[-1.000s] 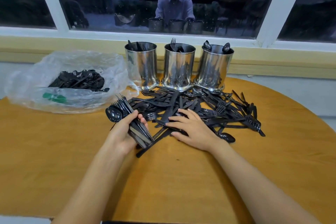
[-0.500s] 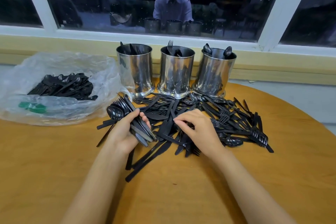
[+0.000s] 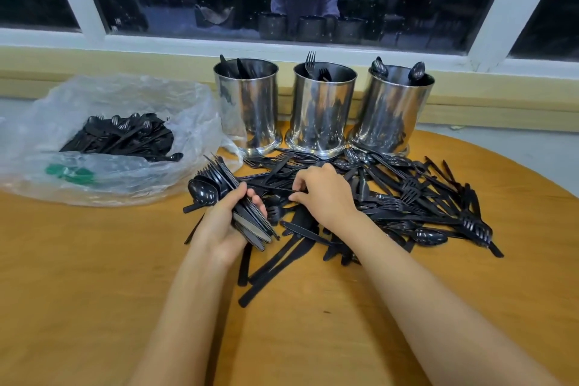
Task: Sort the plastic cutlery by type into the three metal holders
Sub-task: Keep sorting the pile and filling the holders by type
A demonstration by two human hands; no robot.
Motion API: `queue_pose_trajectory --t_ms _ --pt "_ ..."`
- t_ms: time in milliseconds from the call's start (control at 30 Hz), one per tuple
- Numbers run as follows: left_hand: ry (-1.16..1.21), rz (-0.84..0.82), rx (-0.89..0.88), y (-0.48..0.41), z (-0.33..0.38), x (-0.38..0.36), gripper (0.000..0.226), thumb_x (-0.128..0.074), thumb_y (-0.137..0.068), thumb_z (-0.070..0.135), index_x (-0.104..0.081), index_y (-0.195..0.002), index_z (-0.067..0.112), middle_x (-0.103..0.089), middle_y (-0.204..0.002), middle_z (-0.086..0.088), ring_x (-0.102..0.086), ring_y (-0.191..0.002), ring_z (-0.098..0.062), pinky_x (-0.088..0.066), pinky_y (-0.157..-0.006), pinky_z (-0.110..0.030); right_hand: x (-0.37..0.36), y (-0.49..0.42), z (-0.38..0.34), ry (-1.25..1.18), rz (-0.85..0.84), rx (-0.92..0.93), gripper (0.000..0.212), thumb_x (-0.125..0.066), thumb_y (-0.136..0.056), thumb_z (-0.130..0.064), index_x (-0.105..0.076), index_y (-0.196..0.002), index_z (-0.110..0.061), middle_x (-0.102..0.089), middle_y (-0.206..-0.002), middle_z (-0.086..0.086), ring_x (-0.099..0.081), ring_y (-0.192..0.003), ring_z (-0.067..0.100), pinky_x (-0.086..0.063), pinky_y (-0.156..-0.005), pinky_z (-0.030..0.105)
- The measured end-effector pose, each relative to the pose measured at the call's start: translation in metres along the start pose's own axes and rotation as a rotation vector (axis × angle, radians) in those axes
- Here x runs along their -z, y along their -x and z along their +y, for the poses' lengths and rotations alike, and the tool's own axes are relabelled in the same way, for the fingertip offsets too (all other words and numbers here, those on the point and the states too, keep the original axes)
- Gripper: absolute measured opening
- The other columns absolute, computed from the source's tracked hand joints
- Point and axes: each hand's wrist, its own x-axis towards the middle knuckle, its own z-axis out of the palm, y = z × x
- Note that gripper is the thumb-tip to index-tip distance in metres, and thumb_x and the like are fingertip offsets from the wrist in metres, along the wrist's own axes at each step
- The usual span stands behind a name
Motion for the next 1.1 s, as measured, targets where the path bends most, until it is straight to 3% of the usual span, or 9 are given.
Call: queue_pose_trajectory --t_ms 200,333,433,500,567,667,867,1000,1100 --pt "-0.021 -0.053 -0.013 0.005 -0.001 -0.003 0.022 -0.057 -0.096 0.013 -0.063 -0.075 0.009 -0.061 -0.069 0.0 -0.062 -0.061 -0.012 -0.052 -0.072 -0.031 0.054 0.009 0.004 -0.653 0.213 -0.085 0.01 -0.072 -0.086 -0.025 -0.064 -0.081 -0.021 -0.064 -0.078 -0.008 -0.055 -0.069 -0.001 -0.047 -0.068 0.015" --pt "-0.11 -0.121 -0.011 0.01 -0.003 -0.008 0.014 -0.062 -0.091 0.014 -0.067 -0.081 0.006 -0.066 -0.076 -0.004 -0.067 -0.07 -0.015 -0.057 -0.078 -0.033 0.091 0.016 0.007 -0.97 0.355 -0.162 0.009 -0.065 -0.092 -0.02 -0.061 -0.084 -0.018 -0.057 -0.068 -0.007 -0.051 -0.059 0.001 -0.044 -0.059 0.014" --pt "-0.178 -0.135 -0.01 0.014 -0.007 -0.013 0.017 -0.063 -0.085 0.014 -0.076 -0.082 0.004 -0.074 -0.094 -0.009 -0.072 -0.087 -0.019 -0.054 -0.086 -0.038 0.096 0.015 0.005 -0.92 0.136 -0.143 0.007 -0.063 -0.093 -0.018 -0.067 -0.095 -0.013 -0.059 -0.07 -0.007 -0.05 -0.057 0.002 -0.044 -0.057 0.014" --pt "-0.202 -0.206 0.023 0.018 -0.01 -0.015 0.024 -0.057 -0.091 0.012 -0.067 -0.109 0.0 -0.072 -0.114 -0.014 -0.071 -0.104 -0.024 -0.057 -0.088 -0.041 0.089 0.013 -0.001 -0.859 0.007 -0.115 0.01 -0.063 -0.093 -0.018 -0.069 -0.099 -0.012 -0.06 -0.071 -0.005 -0.05 -0.057 0.001 -0.044 -0.056 0.013" --pt "-0.242 -0.338 0.106 0.021 -0.01 -0.016 0.037 -0.054 -0.093 0.015 -0.049 -0.129 0.002 -0.066 -0.126 -0.017 -0.066 -0.114 -0.028 -0.059 -0.084 -0.039 0.079 0.011 -0.009 -0.814 -0.004 -0.09 0.005 -0.065 -0.092 -0.017 -0.069 -0.093 -0.014 -0.059 -0.069 -0.002 -0.05 -0.054 0.001 -0.043 -0.054 0.012" --pt "-0.332 -0.394 0.141 0.025 -0.013 -0.019 0.042 -0.055 -0.091 0.015 -0.051 -0.132 0.002 -0.066 -0.125 -0.018 -0.066 -0.113 -0.031 -0.06 -0.078 -0.038 0.063 0.007 -0.02 -0.763 0.037 -0.063 0.004 -0.069 -0.089 -0.016 -0.067 -0.086 -0.016 -0.057 -0.061 -0.008 -0.051 -0.051 0.0 -0.044 -0.056 0.012" --pt "-0.314 -0.355 0.054 0.021 -0.013 -0.015 0.005 -0.062 -0.088 0.012 -0.058 -0.091 0.011 -0.062 -0.083 -0.004 -0.062 -0.068 -0.015 -0.057 -0.067 -0.032 0.06 0.007 -0.019 -0.803 0.052 -0.057 0.013 -0.066 -0.091 -0.023 -0.071 -0.092 -0.011 -0.063 -0.067 -0.005 -0.052 -0.052 0.002 -0.042 -0.051 0.012" --pt "-0.16 -0.292 0.05 0.016 -0.011 -0.013 0.013 -0.057 -0.092 0.013 -0.05 -0.081 0.013 -0.054 -0.072 -0.001 -0.051 -0.058 -0.011 -0.053 -0.057 -0.028 0.059 0.007 0.016 -0.565 0.168 -0.187 0.008 -0.066 -0.091 -0.019 -0.071 -0.094 -0.014 -0.065 -0.073 -0.007 -0.055 -0.055 0.001 -0.046 -0.059 0.011" --pt "-0.147 -0.273 0.025 0.015 -0.011 -0.013 0.022 -0.058 -0.091 0.013 -0.061 -0.069 0.013 -0.054 -0.072 -0.001 -0.051 -0.059 -0.012 -0.053 -0.055 -0.028 0.045 0.01 0.034 -0.395 0.056 -0.247 0.003 -0.068 -0.09 -0.017 -0.068 -0.091 -0.015 -0.063 -0.075 -0.006 -0.058 -0.069 0.006 -0.051 -0.079 0.023"
